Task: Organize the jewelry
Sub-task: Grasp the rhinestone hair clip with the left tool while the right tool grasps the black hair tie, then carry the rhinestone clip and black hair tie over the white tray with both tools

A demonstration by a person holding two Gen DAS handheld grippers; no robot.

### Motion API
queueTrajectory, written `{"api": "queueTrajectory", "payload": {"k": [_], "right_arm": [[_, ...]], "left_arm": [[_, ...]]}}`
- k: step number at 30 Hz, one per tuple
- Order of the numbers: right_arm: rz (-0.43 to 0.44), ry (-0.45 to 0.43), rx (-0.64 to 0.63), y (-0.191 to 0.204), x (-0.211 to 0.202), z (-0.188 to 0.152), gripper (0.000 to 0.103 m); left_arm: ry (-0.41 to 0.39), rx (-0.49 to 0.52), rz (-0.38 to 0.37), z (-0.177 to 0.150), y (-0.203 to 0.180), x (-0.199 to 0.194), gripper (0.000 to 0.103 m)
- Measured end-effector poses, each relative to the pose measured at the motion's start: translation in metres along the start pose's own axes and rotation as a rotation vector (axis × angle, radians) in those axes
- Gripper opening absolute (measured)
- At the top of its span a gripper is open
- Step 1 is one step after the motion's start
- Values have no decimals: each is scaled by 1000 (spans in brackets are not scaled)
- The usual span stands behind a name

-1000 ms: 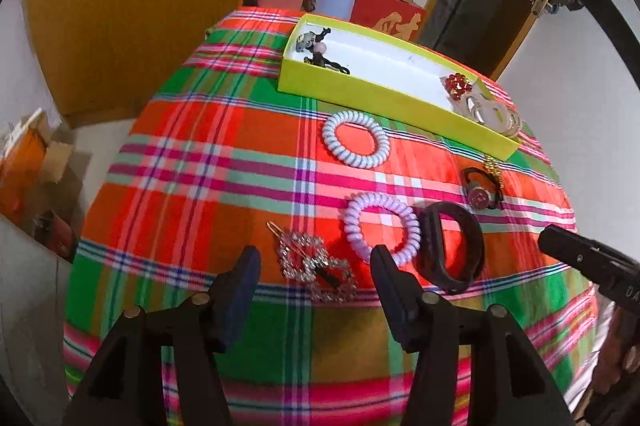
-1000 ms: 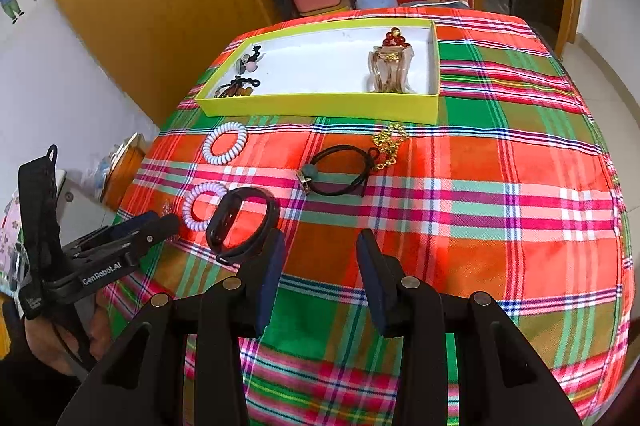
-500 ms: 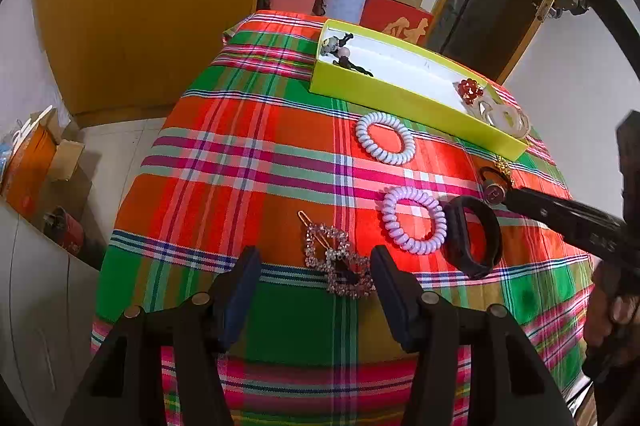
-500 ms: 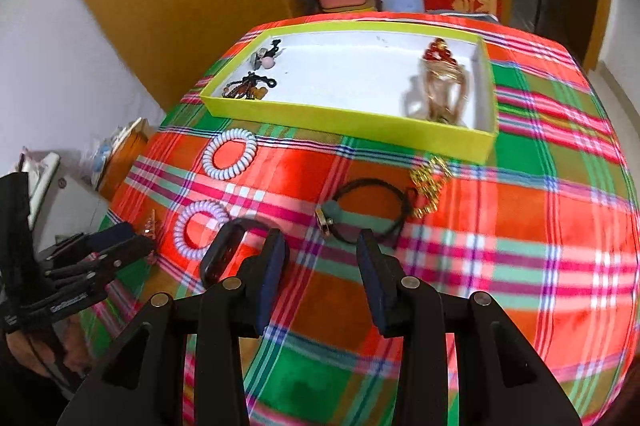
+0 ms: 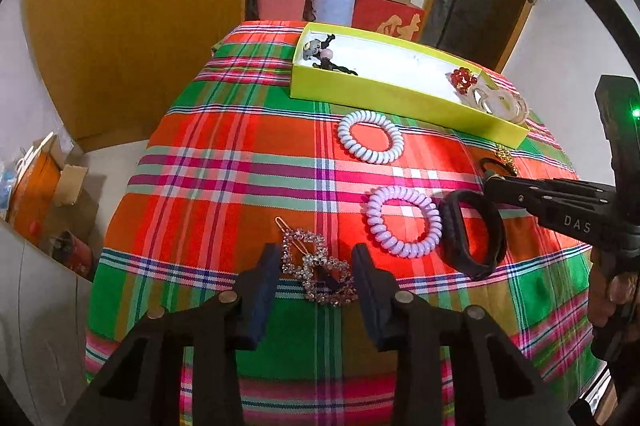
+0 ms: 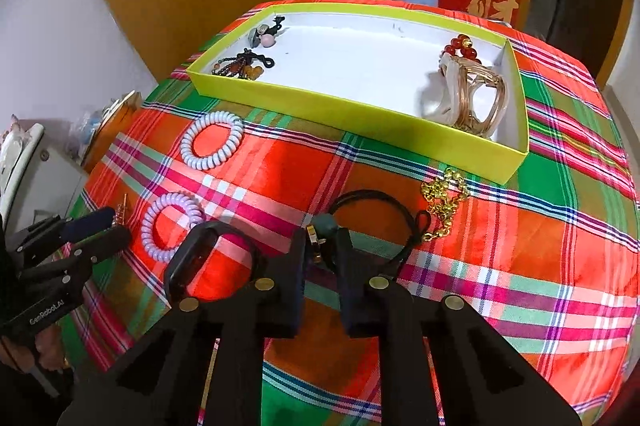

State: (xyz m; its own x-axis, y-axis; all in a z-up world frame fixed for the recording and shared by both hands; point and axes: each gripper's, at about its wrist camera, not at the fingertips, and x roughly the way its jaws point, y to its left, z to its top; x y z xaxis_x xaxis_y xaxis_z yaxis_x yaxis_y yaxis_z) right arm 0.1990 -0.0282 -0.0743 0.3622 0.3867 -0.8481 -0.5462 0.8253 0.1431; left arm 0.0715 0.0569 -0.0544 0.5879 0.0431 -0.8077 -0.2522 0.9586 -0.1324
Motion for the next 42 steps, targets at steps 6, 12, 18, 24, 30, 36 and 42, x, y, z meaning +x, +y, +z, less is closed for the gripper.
{"api": "queueTrajectory", "payload": {"k": [6, 12, 18, 24, 30, 36, 42], "right_arm": [[14, -12, 20, 0, -7, -6, 11], [31, -36, 52, -1, -25, -14, 11], [41, -85, 80, -1, -52, -20, 11], [49, -137, 97, 1, -77, -23, 11], [47, -176, 102, 1, -95, -21, 11], [43, -212, 88, -1, -107, -9, 11], [34, -244, 72, -4, -110, 11, 11]], "left_arm": [[4, 8, -1, 0, 0, -1, 36], [0, 7, -19, -1, 0, -10, 36], [-21, 2, -42, 1, -2, -25, 36], [-41, -21, -79, 6, -4, -43, 36], [-58, -7, -92, 13, -10, -55, 36], [-68, 12, -114, 28, -17, -56, 36], [-96, 44, -120, 54, -23, -53, 36]]}}
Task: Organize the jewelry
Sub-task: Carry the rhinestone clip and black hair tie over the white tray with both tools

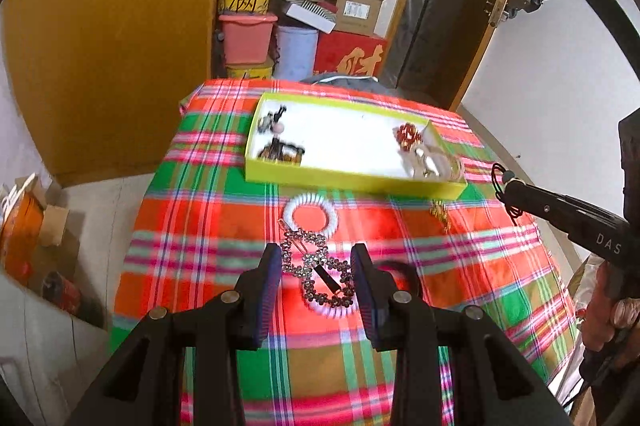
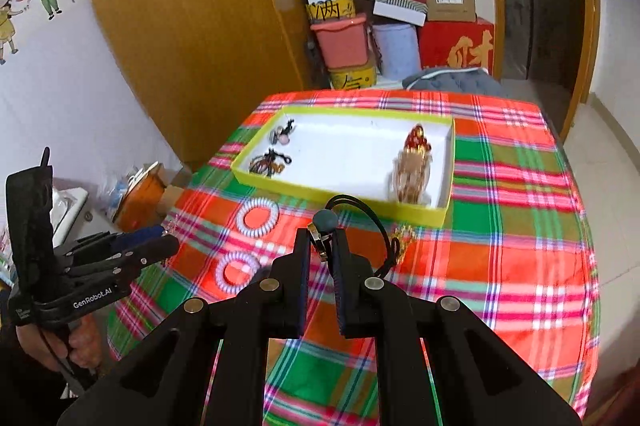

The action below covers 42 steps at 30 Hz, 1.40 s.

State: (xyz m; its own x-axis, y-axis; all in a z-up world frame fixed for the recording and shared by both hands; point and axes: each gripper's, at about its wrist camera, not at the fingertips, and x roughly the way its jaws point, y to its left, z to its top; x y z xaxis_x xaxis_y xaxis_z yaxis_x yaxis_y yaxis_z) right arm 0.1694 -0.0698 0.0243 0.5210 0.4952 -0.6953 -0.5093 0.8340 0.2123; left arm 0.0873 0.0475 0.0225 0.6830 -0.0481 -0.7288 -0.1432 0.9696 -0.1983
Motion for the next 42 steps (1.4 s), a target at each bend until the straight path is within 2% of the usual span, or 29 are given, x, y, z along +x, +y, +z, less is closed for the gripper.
{"api": "queueTrajectory", "payload": {"k": [13, 24, 34, 42], "right_arm": [[-12, -20, -22, -10, 27, 49, 11], [-32, 12, -39, -28, 77, 85, 11], [-58, 137, -19, -48, 148, 102, 11], [-86, 234, 6, -54, 186, 94, 11]], "left_arm": [[-43, 65, -2, 66, -5, 28, 36], [-44, 77, -5, 114, 0, 73, 36], [26, 82, -3, 136, 6, 138, 36], [99, 67, 11, 127, 19, 184, 36]]}}
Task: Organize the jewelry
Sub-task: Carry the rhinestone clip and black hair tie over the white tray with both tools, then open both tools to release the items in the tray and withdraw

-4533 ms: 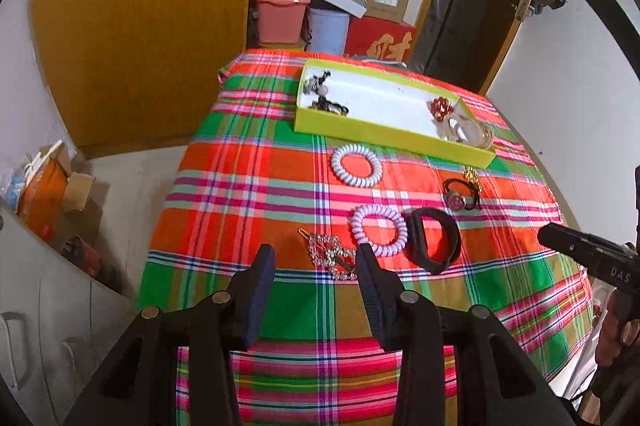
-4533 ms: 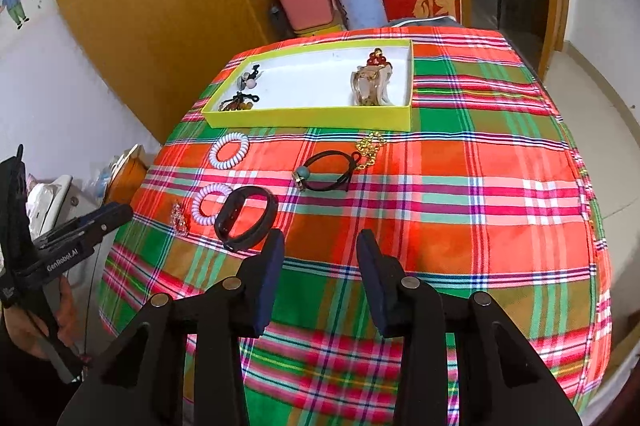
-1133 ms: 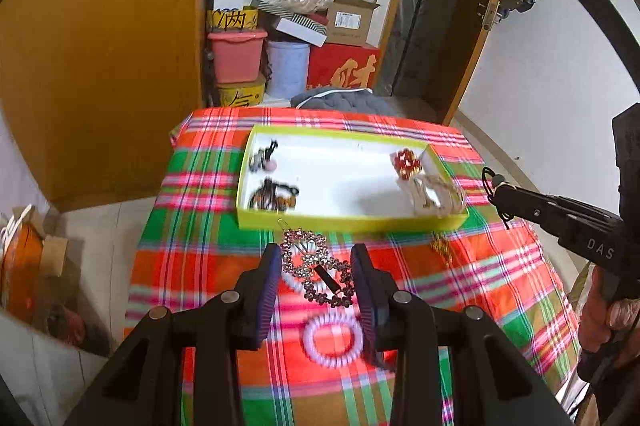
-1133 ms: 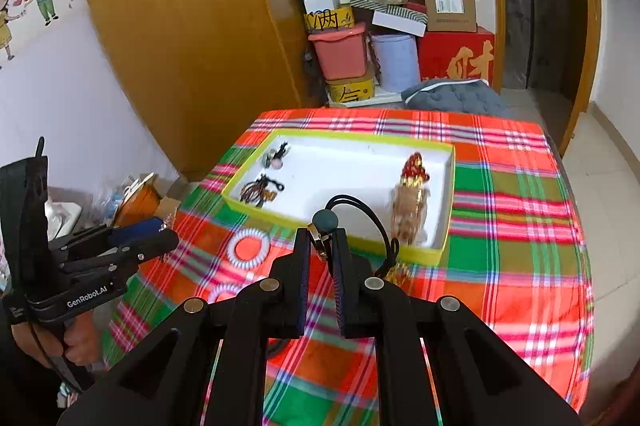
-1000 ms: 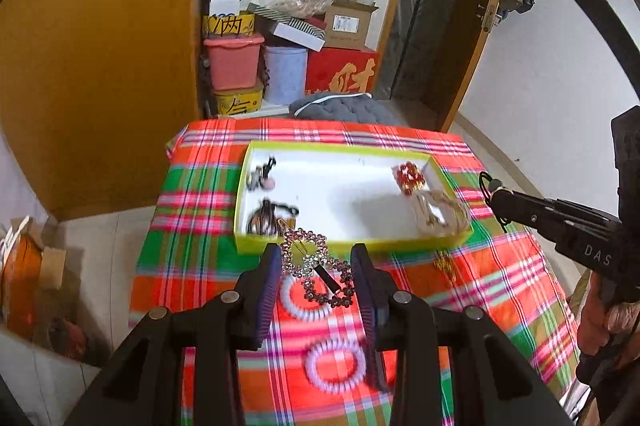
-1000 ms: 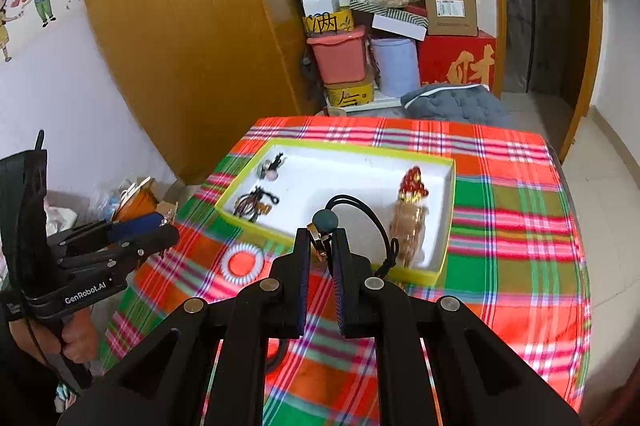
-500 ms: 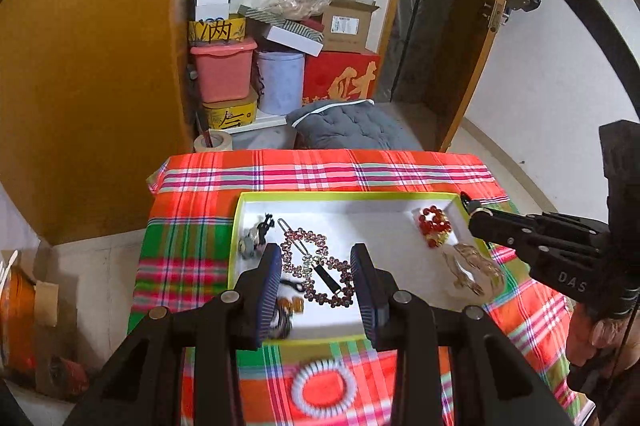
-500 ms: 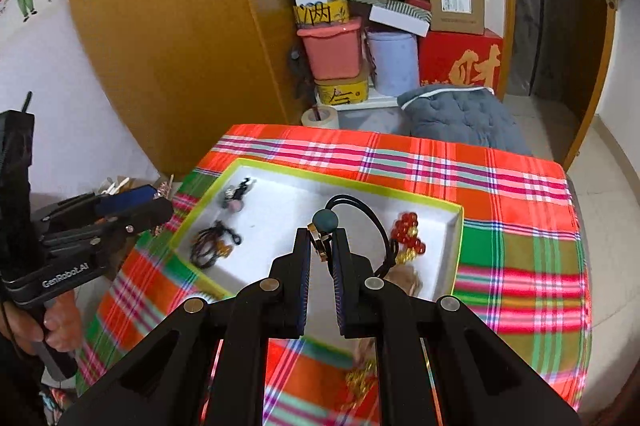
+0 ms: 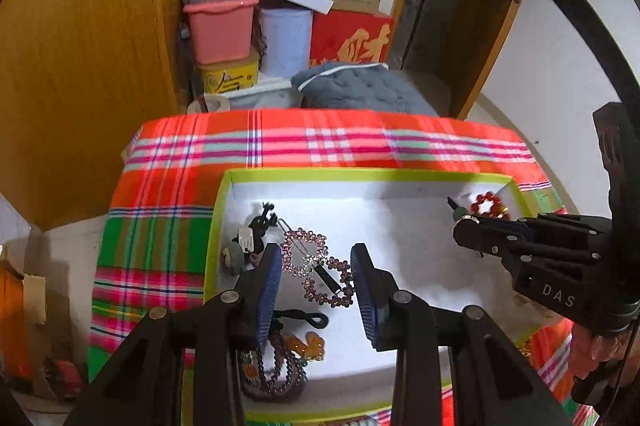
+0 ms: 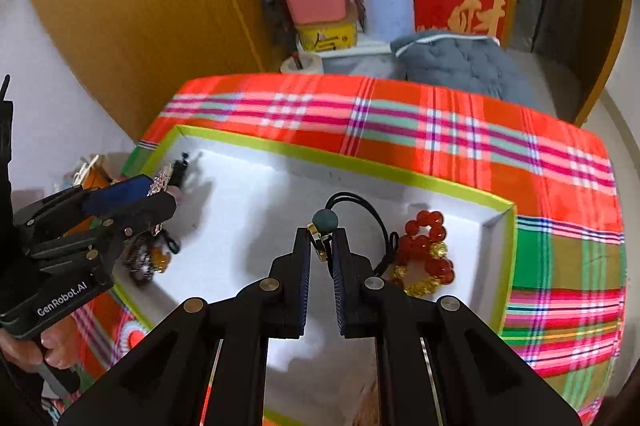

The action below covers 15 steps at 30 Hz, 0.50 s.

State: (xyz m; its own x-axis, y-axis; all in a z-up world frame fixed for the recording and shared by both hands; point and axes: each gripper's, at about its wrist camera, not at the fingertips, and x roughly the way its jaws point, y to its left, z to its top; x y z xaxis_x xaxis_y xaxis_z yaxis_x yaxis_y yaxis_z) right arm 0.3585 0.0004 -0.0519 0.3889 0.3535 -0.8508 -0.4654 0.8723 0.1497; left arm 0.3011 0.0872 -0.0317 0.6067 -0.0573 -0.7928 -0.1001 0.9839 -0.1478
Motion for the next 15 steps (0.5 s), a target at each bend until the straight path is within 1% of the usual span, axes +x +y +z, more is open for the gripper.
{"api": "queueTrajectory", "payload": {"k": [6, 9, 11, 13, 15], "right_arm": [[-17, 45, 5, -2, 13, -1, 11], [-23, 38, 6, -2, 12, -1, 12], [-15, 31, 8, -1, 10, 0, 20], [-14, 18, 9, -1, 4, 0, 23], [-11, 8, 12, 0, 0, 0, 23]], "left_arm": [[26, -10, -8, -3, 4, 12, 37], [36, -12, -10, -4, 3, 15, 37], [33, -14, -12, -4, 3, 13, 37], [30, -16, -17, -3, 3, 10, 37], [14, -15, -16, -3, 2, 3, 37]]}}
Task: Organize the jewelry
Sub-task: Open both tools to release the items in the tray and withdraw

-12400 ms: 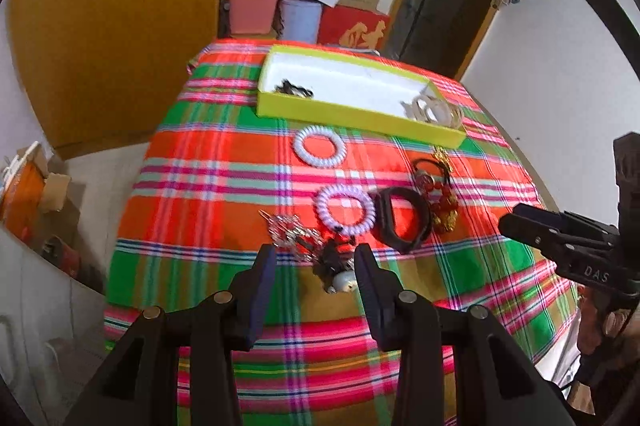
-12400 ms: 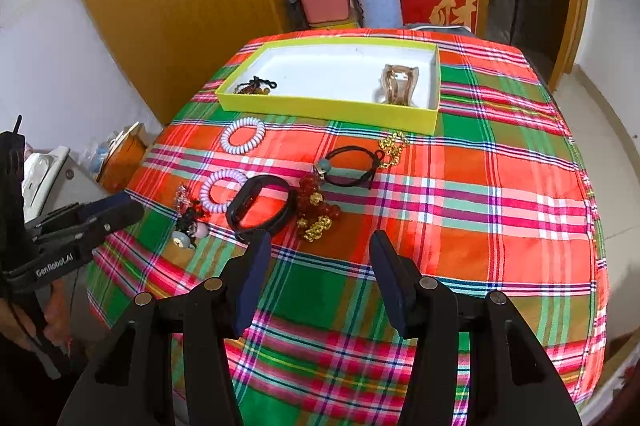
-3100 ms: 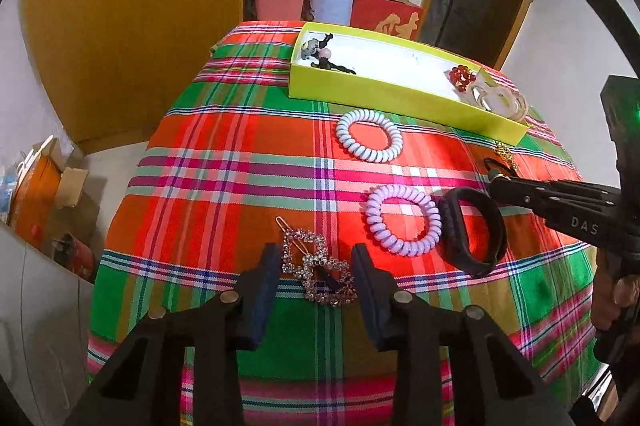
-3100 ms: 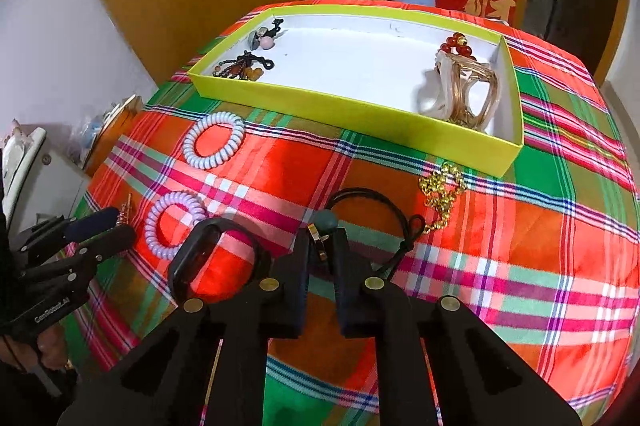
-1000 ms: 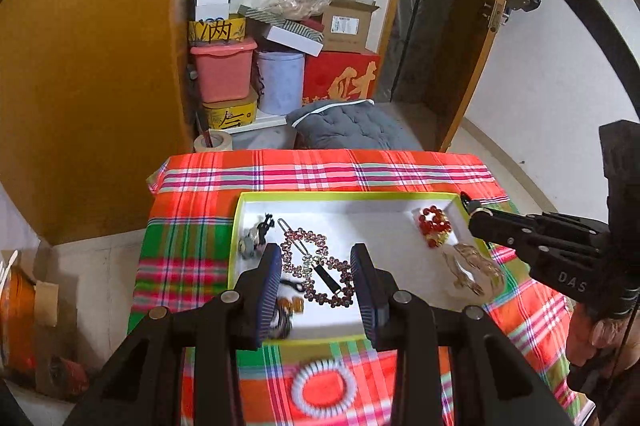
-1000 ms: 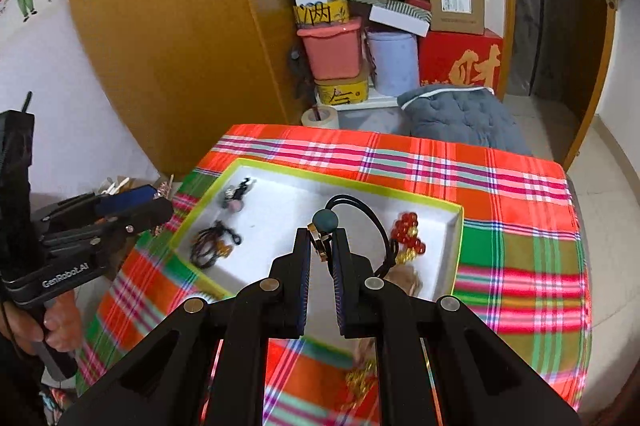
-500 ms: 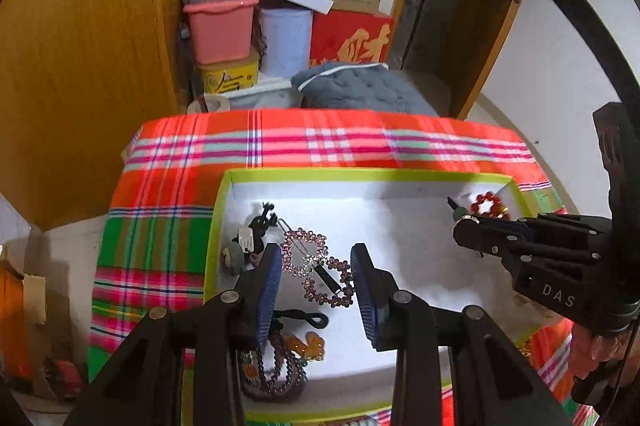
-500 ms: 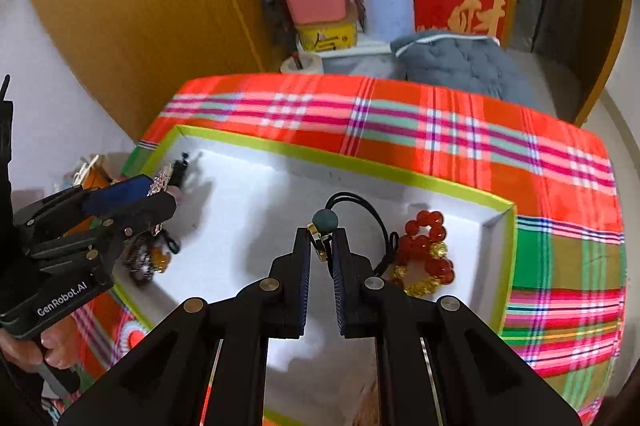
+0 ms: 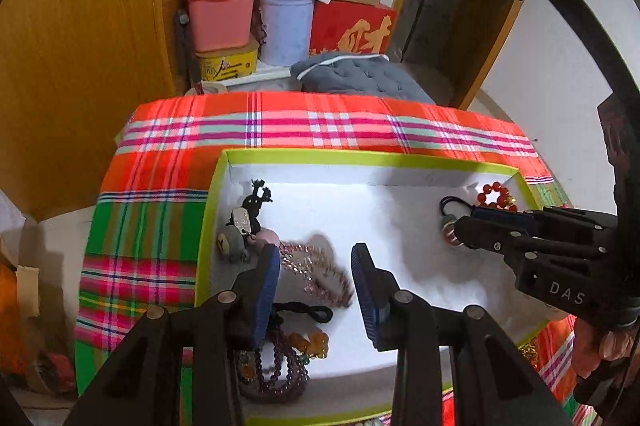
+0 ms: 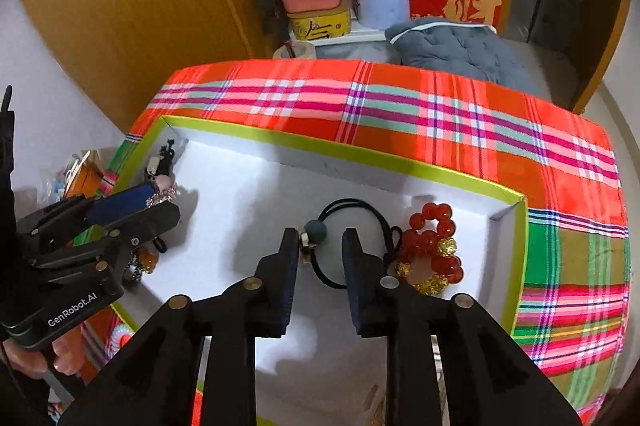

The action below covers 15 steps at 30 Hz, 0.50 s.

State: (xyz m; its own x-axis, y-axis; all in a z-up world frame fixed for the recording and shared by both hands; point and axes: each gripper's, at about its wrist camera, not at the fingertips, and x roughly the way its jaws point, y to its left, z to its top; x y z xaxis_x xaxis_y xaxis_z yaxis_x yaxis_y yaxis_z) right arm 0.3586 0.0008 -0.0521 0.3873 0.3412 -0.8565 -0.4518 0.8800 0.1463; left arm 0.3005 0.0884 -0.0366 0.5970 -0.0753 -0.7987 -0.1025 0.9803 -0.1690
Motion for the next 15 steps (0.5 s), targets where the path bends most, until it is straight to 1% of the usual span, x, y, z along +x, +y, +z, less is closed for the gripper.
{"api": "queueTrajectory", "payload": {"k": [4, 7, 11, 15], "right_arm": [[6, -35, 6, 3, -19, -4, 23], [5, -63, 3, 8, -36, -9, 23], [3, -106, 11, 15, -65, -24, 23], [1, -130, 14, 23, -89, -47, 23]], "left_arm": [[-28, -2, -5, 0, -1, -17, 41], [-50, 1, -4, -4, -5, -34, 41], [-71, -4, -2, -18, -9, -61, 41], [-83, -19, -1, -35, -12, -85, 41]]}}
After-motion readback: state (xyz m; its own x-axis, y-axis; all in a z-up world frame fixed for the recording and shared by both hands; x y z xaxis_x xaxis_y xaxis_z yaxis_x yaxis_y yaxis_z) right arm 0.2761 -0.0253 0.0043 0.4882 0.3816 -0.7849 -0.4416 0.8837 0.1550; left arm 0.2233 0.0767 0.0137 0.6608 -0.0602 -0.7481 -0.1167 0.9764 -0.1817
